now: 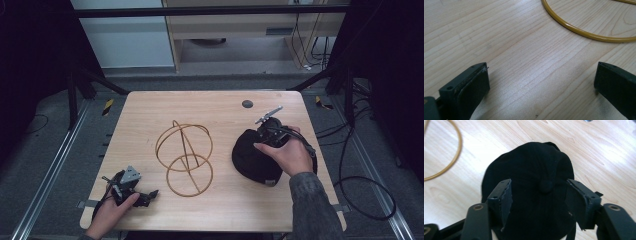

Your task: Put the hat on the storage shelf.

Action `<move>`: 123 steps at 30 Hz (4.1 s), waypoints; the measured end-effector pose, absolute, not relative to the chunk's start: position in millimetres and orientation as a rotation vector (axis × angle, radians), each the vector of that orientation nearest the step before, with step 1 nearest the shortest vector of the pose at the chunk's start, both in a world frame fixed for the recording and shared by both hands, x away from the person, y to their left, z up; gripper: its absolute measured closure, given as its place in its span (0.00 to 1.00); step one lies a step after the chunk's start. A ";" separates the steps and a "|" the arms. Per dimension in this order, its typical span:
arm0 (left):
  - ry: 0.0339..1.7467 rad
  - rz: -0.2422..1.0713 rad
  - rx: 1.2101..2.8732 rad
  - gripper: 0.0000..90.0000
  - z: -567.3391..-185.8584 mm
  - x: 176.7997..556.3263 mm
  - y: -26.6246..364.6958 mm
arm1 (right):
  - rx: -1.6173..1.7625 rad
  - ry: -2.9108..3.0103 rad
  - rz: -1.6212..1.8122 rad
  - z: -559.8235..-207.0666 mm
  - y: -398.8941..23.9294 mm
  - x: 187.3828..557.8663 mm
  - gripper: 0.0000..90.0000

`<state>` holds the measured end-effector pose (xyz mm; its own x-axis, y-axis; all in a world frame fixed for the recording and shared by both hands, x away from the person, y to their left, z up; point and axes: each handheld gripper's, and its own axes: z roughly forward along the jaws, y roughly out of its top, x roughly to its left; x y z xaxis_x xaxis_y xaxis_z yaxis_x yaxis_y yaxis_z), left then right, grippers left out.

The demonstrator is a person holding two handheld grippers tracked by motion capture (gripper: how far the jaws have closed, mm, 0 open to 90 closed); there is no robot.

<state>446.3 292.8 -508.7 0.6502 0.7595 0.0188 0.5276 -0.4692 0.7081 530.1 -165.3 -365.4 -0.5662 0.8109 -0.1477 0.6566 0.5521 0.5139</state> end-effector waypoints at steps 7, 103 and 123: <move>0.994 0.437 2.183 0.00 -508.8 446.2 292.8 | 1.260 2.456 0.542 -381.8 -165.8 551.9 0.46; 0.987 0.434 2.183 0.00 -508.7 444.7 290.4 | 0.820 2.272 1.195 -173.9 -98.2 467.6 0.86; 0.981 0.432 2.185 0.00 -508.8 444.8 290.1 | 0.739 2.370 1.225 -170.7 -49.4 475.6 0.86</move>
<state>444.8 290.1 -508.8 0.6585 0.7524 0.0179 0.5217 -0.4735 0.7097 475.6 -49.4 -170.7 -0.7937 0.6025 -0.0837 0.2801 0.4841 0.8289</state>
